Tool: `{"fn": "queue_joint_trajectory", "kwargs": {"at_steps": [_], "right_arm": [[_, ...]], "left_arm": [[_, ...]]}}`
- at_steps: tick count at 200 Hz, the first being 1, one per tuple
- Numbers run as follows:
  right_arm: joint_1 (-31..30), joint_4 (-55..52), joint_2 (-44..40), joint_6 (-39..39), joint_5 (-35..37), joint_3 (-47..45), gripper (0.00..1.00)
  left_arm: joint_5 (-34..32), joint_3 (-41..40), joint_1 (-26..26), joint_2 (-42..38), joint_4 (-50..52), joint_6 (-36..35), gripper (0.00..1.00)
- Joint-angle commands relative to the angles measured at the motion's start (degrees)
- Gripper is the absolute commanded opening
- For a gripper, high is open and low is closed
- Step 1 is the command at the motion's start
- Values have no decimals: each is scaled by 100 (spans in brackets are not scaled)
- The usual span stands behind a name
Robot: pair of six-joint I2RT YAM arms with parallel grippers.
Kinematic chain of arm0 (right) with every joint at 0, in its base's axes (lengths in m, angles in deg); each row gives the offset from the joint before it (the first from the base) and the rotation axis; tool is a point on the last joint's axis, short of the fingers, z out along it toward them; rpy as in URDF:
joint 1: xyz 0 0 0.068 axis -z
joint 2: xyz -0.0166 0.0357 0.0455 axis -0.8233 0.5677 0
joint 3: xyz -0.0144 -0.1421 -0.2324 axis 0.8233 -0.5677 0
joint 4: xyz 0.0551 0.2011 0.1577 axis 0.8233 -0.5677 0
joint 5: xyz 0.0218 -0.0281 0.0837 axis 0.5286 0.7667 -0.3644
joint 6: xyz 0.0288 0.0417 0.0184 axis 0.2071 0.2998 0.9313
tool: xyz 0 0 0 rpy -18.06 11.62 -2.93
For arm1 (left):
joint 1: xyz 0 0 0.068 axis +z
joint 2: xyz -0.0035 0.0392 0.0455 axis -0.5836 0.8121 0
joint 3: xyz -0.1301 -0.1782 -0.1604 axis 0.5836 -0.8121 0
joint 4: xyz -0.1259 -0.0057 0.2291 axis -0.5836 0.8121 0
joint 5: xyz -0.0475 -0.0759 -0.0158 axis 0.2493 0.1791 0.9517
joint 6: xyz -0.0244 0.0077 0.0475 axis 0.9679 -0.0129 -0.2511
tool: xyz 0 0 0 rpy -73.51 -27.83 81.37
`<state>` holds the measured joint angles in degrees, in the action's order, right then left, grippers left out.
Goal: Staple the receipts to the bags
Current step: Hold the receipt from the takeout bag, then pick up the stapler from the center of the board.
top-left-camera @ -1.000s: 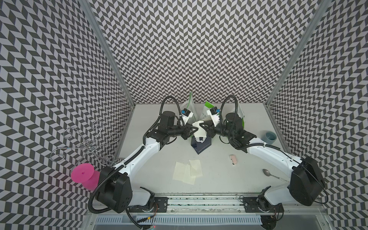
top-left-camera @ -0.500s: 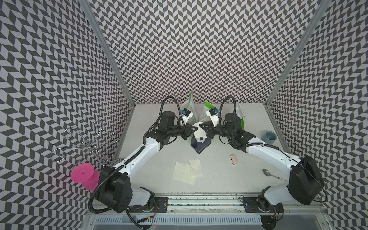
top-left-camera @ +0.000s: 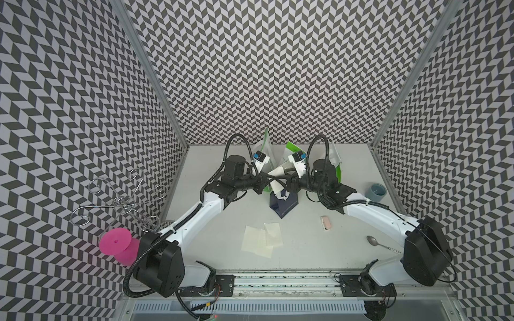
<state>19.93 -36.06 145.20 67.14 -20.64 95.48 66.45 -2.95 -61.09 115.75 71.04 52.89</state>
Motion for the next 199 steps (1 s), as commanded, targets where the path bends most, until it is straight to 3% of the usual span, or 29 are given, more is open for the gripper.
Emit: {"fn": "queue_joint_trajectory", "kwargs": {"at_steps": [1,56,98,124,199], "right_arm": [[-18,72,-512,426,581,-239,70],[-18,-938,-1771,1293,1263,-1207,79],[30,-2527,-2514,1788,2368,-1881,84],[195,-3651,-2140,2011,2992,-1759,83],[367,-4551,-211,1861,3360,-822,70]], "left_arm": [[-556,214,-175,-179,283,24,0],[-1441,23,-454,-491,341,384,0],[-1521,8,-473,-577,267,453,0],[-1539,48,-469,-548,327,453,0],[-1501,12,-468,-662,343,479,0]]}}
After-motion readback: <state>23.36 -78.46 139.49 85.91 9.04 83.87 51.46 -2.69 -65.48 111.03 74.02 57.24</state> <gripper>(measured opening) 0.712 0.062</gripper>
